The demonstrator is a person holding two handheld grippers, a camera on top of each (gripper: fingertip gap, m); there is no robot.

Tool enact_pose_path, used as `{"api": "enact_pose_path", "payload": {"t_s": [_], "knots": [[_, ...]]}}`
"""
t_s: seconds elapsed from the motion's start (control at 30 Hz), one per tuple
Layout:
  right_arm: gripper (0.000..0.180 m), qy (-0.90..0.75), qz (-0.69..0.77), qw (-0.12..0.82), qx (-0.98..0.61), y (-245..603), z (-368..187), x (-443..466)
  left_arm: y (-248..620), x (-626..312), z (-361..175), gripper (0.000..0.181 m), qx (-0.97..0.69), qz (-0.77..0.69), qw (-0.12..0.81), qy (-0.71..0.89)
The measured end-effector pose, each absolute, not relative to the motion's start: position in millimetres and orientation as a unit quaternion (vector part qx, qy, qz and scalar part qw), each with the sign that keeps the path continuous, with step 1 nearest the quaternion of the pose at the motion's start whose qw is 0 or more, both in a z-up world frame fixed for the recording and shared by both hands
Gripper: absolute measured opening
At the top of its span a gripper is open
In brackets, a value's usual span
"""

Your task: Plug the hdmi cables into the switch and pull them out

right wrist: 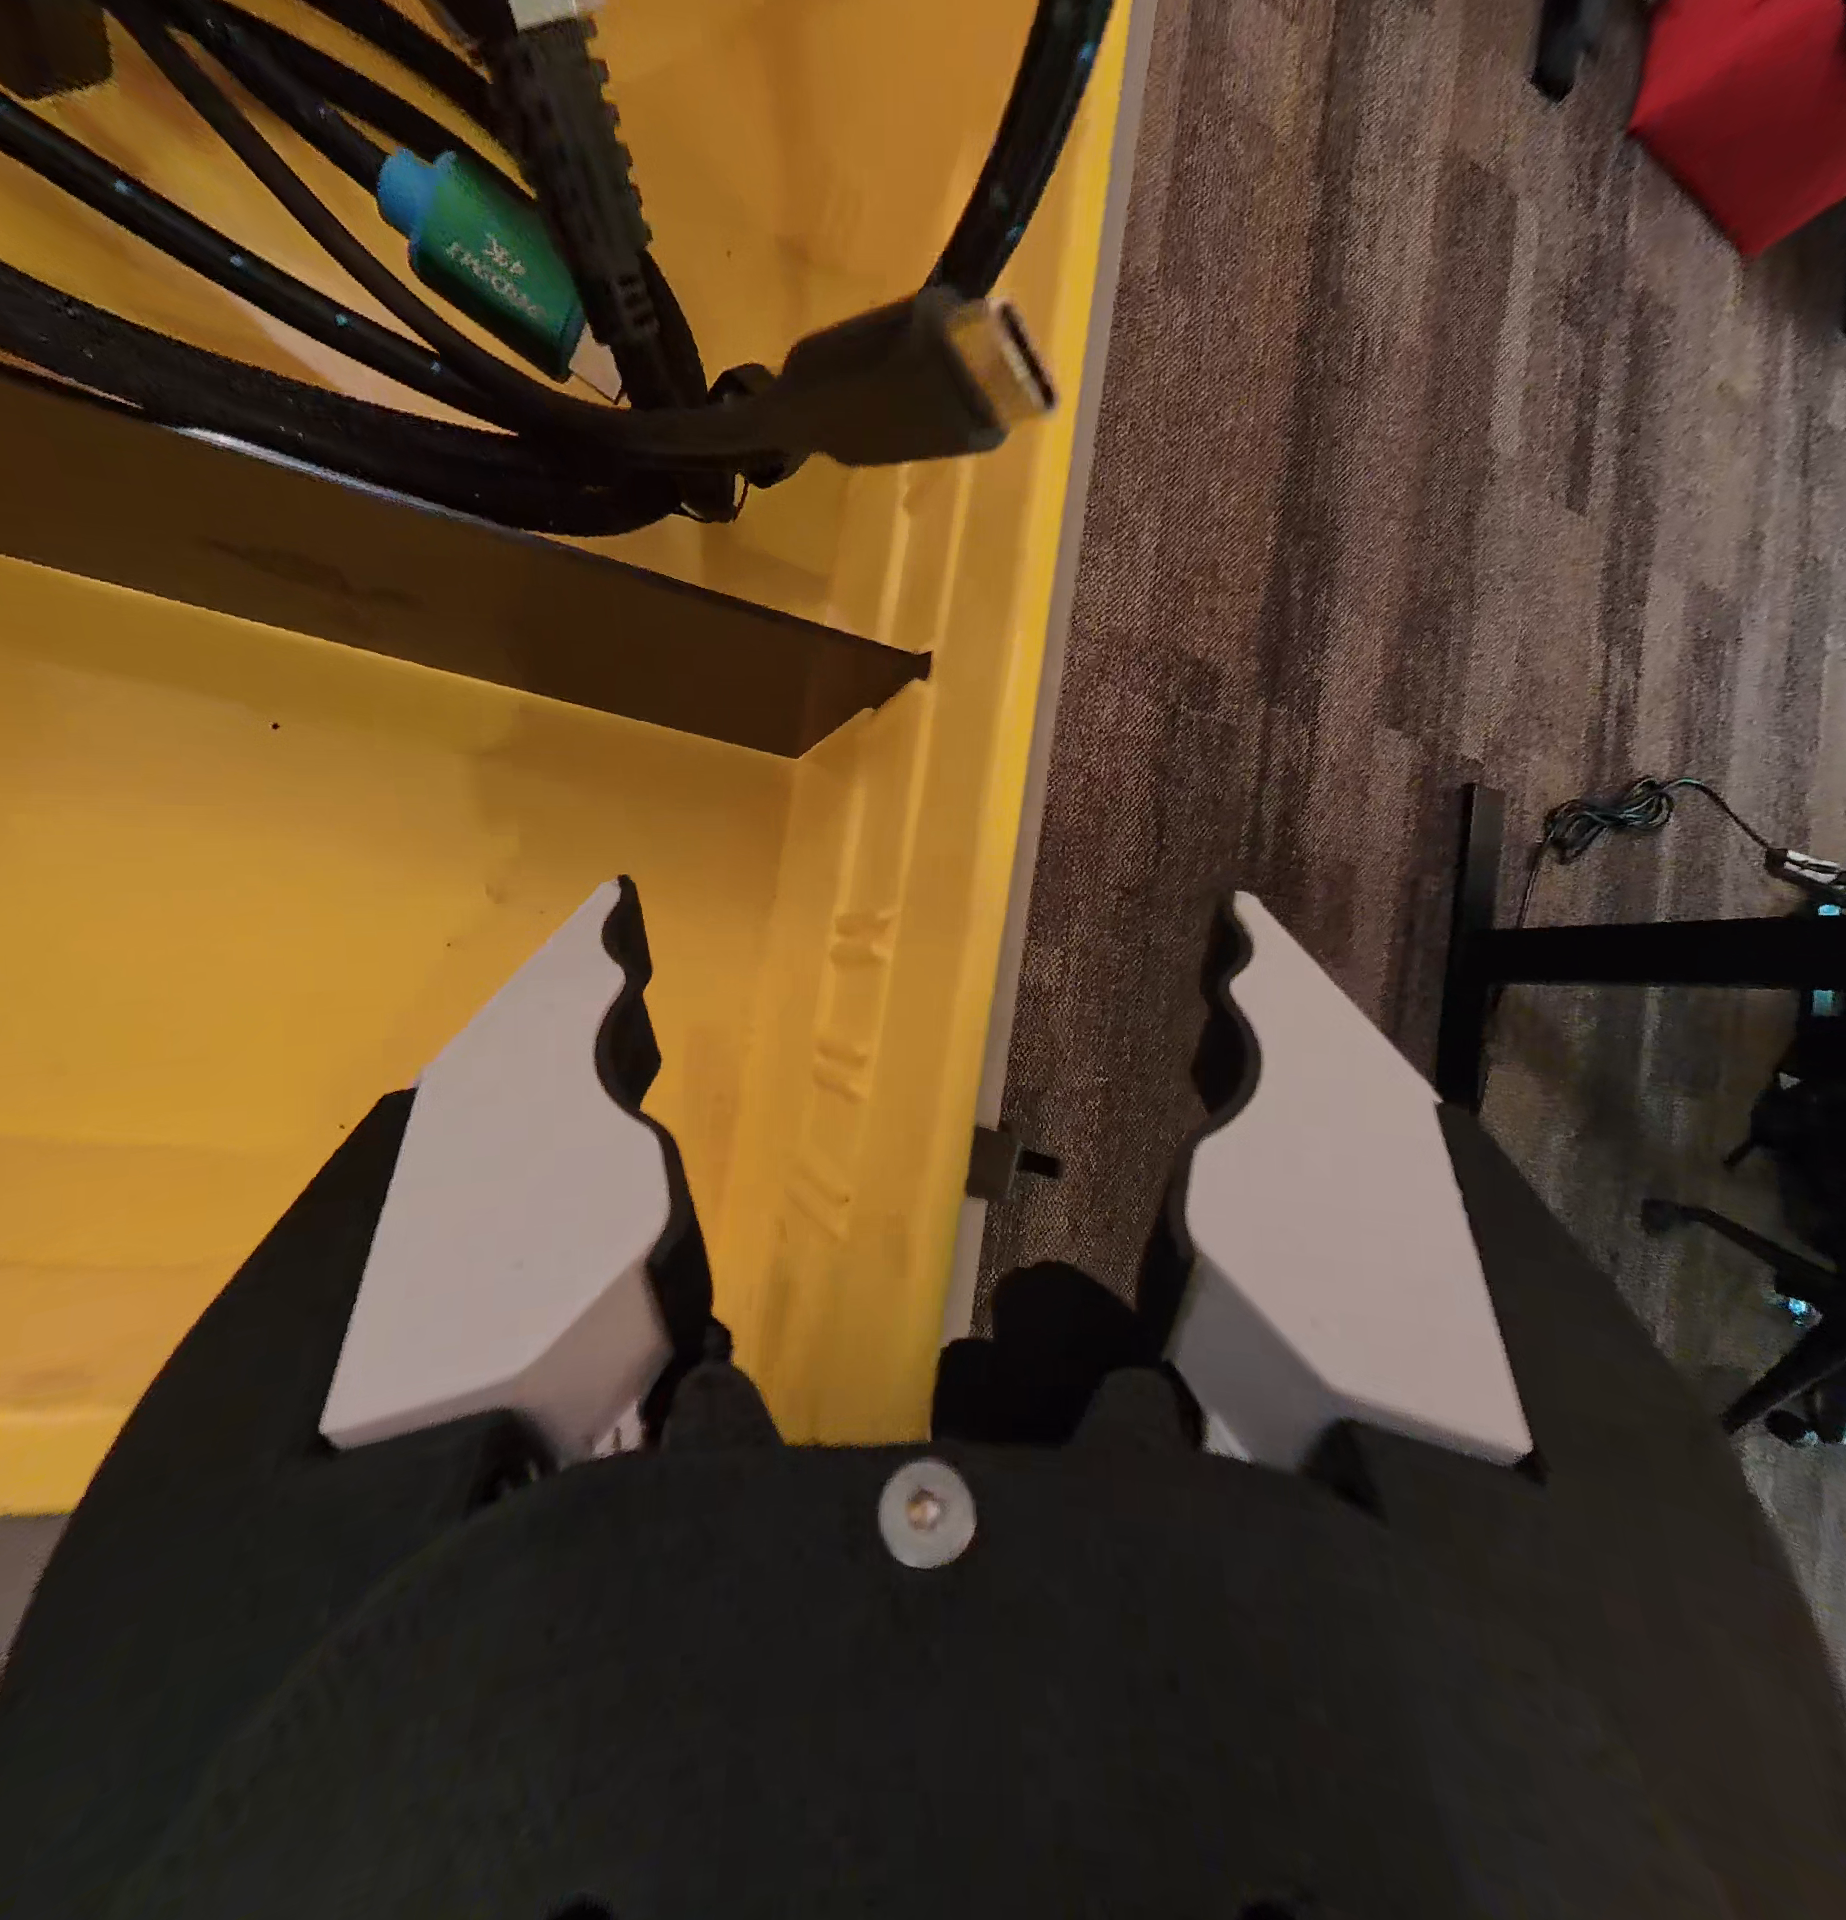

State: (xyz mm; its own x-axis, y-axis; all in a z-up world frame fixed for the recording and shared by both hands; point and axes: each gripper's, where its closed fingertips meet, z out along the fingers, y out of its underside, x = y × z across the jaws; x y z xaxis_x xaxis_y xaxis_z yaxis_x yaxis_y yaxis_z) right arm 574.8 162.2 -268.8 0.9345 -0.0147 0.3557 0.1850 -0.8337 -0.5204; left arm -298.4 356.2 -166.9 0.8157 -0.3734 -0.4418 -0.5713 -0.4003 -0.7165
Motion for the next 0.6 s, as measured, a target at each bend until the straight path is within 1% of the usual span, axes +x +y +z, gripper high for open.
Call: {"api": "enact_pose_path", "payload": {"t_s": [0.23, 0.33, 0.37, 0.6], "knots": [[0.095, -0.054, -0.164, 0.281, -0.944, 169, -280, 567, 364, -346, -178, 0.094, -0.842, 0.151, 0.453, 0.25], [0.094, -0.056, -0.156, 0.27, -0.949, 170, -291, 566, 365, -358, -181, 0.094, -0.846, 0.173, 0.444, 0.24], [0.097, -0.057, -0.156, 0.265, -0.95, 169, -295, 566, 365, -360, -182, 0.094, -0.845, 0.179, 0.442, 0.241], [0.096, -0.06, -0.167, 0.272, -0.946, 171, -295, 571, 367, -373, -189, 0.095, -0.854, 0.178, 0.432, 0.229]]}}
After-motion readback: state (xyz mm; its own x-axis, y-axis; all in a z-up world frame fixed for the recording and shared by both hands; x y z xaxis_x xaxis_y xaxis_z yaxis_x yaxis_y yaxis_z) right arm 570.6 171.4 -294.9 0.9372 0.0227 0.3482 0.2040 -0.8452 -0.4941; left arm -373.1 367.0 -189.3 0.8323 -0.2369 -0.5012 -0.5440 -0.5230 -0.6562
